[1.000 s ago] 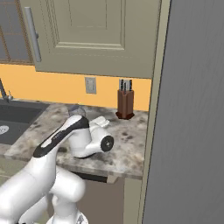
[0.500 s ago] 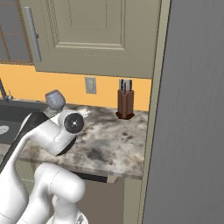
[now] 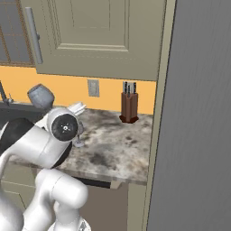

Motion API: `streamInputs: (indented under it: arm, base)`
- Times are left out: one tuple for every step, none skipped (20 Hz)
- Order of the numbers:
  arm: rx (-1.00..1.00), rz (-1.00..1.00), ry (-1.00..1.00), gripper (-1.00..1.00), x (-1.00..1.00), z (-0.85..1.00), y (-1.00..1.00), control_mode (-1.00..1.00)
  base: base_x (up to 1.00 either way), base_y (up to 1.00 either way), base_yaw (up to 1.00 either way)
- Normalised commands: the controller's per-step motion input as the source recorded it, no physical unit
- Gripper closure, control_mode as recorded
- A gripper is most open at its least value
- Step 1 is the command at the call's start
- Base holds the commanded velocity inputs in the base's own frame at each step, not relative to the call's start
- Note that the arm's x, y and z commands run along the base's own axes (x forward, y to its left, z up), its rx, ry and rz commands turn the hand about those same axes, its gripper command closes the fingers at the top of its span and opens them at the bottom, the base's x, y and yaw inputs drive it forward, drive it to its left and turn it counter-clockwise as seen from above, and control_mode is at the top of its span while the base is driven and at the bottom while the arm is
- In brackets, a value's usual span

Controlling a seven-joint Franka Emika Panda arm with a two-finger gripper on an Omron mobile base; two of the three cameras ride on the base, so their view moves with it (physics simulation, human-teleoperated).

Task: Retrieve the wine glasses from the counter and place one next to each plate.

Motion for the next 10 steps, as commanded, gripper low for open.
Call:
streamInputs:
  arm:
    - [0.00, -0.02, -0.08, 1.00, -0.69, 0.59, 0.01, -1.00]
    - [0.03, -0.07, -0.03, 1.00, -0.68, 0.44, 0.02, -1.00]
    - [0.05, -0.11, 0.00, 1.00, -0.61, 0.33, 0.08, -1.00]
    - [0.01, -0.15, -0.03, 1.00, -0.59, 0.26, 0.24, -1.00]
    - [0.00, -0.19, -0.06, 1.00, -0.51, 0.21, 0.30, -1.00]
    - [0.00, -0.19, -0.10, 1.00, -0.49, 0.23, 0.33, -1.00]
    - [0.00, -0.20, -0.12, 1.00, -0.54, 0.24, 0.29, -1.00]
    - [0.00, -0.19, -0.10, 1.00, -0.49, 0.25, 0.28, -1.00]
    - [0.00, -0.18, -0.10, 1.00, -0.55, 0.29, 0.26, -1.00]
    - [0.00, -0.15, -0.07, 1.00, -0.54, 0.42, 0.25, -1.00]
  base:
    - [0.00, 0.00, 0.00]
    - [0.00, 0.00, 0.00]
    - [0.00, 0.00, 0.00]
    - [0.00, 0.00, 0.00]
    - [0.00, 0.00, 0.00]
    - [0.00, 0.00, 0.00]
    - [0.00, 0.00, 0.00]
    - [0.00, 0.00, 0.00]
    - [0.00, 0.00, 0.00]
    - [0.00, 0.00, 0.00]
